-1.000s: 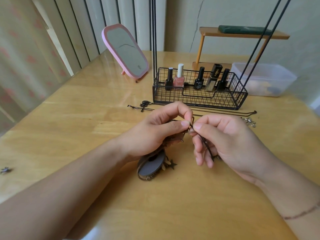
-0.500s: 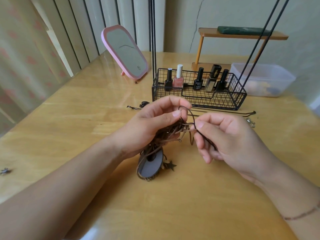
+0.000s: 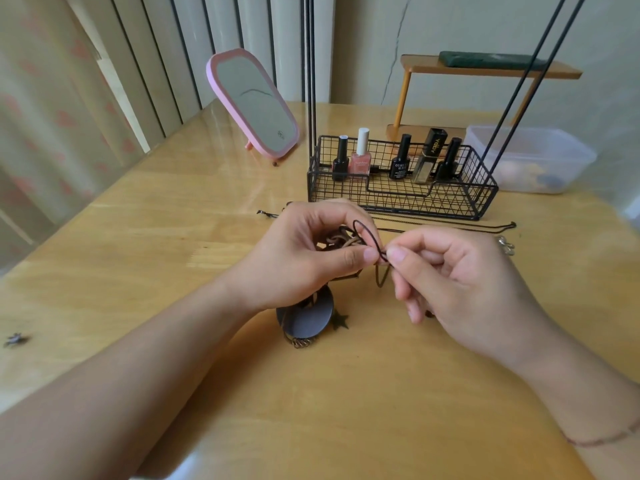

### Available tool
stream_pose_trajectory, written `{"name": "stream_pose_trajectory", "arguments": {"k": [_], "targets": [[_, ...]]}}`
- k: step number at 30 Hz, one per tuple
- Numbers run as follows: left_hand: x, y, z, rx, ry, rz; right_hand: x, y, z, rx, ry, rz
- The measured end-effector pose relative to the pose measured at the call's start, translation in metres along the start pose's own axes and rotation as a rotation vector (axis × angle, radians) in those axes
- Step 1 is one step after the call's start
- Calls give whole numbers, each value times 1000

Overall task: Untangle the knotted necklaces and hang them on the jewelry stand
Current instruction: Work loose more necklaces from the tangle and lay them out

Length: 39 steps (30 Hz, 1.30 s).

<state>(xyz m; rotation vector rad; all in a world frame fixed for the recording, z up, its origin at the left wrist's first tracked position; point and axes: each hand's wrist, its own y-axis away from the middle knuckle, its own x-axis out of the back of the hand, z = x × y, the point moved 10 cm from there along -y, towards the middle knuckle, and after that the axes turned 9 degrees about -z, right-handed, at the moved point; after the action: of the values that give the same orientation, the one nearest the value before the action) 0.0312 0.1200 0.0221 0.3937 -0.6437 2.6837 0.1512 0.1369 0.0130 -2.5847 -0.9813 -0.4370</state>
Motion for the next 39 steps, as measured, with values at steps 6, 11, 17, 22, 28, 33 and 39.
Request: {"name": "stream_pose_trajectory", "arguments": {"k": [6, 11, 17, 22, 28, 33, 39], "targets": [[-11, -1, -10, 47, 229, -45, -2, -2, 13, -103, -1, -20], [-15, -1, -11, 57, 322, -54, -3, -2, 16, -141, -16, -23], [-11, -2, -12, 38, 369, 16, 0, 0, 10, -106, -9, 25], [-6, -3, -11, 32, 286, 89, 4, 3, 2, -21, 16, 68], [-13, -3, -9, 32, 164, 56, 7, 8, -12, 40, 273, 152], [-10, -4, -6, 18, 43, 37, 19, 6, -13, 110, 157, 238], [-17, -2, 11, -94, -113, -40, 8, -5, 9, -98, -380, -11]]}}
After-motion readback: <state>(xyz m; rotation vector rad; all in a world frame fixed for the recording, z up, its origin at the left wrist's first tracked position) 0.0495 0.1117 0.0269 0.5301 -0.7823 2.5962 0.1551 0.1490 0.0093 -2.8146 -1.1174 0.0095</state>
